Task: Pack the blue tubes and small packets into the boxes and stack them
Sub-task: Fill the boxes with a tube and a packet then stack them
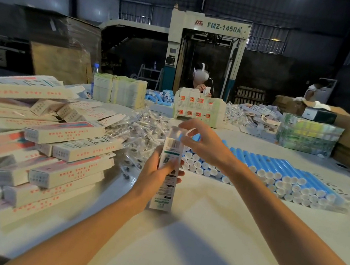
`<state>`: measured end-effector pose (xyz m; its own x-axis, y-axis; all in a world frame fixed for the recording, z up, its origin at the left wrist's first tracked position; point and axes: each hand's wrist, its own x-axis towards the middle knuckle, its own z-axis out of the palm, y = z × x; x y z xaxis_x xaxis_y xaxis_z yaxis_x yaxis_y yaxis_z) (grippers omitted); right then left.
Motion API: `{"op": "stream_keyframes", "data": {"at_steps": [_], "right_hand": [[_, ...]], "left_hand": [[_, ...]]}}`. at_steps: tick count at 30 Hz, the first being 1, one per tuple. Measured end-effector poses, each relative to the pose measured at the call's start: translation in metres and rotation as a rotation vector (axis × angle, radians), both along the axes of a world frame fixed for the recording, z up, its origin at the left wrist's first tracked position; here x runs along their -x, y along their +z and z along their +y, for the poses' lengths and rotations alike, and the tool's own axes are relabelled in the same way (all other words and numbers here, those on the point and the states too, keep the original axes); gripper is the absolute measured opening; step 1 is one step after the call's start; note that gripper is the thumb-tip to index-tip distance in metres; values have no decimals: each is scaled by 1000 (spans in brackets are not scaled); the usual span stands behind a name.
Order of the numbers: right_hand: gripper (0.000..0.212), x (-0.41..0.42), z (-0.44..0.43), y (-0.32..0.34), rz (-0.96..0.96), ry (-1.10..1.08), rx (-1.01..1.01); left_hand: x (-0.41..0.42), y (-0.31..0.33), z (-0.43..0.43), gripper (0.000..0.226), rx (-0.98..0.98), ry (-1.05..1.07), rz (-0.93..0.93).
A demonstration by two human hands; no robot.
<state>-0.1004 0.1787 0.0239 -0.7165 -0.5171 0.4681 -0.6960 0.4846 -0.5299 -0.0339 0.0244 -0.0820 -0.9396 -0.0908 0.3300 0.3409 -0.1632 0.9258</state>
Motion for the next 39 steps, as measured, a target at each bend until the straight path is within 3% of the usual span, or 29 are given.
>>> {"op": "stream_keyframes", "data": {"at_steps": [3,6,12,18,22,27,30,33,36,39], "right_hand": [[41,2,-8,-24,17,11,99],[33,11,-17,-48,4,-104,235],[31,38,-48,-104,-41,-182,-90],[34,47,-80,-134,106,-150,-271],[20,38,-86,-133,214,-173,-338],[11,24,-60,-117,149,-249,-187],[19,16,-29,-99,4,-330,9],[42,-2,4,-68,-104,-263,312],[66,-22,27,-28,-134,-118,582],[48,-35,36,8,-48,-53,697]], "left_hand": [[6,-5,-9,29,1,169,-18],[12,-4,-27,27,-17,416,-48],[8,7,-49,53,-66,609,-103],[18,-1,-51,18,-33,614,-51],[22,-3,-50,17,-45,565,-50],[22,-3,-47,38,-93,477,-55],[24,-6,-40,28,-134,338,-72],[20,-8,-26,27,-44,175,-75],[9,-5,-11,56,80,52,-62],[-2,-1,3,60,23,-87,-42]]}}
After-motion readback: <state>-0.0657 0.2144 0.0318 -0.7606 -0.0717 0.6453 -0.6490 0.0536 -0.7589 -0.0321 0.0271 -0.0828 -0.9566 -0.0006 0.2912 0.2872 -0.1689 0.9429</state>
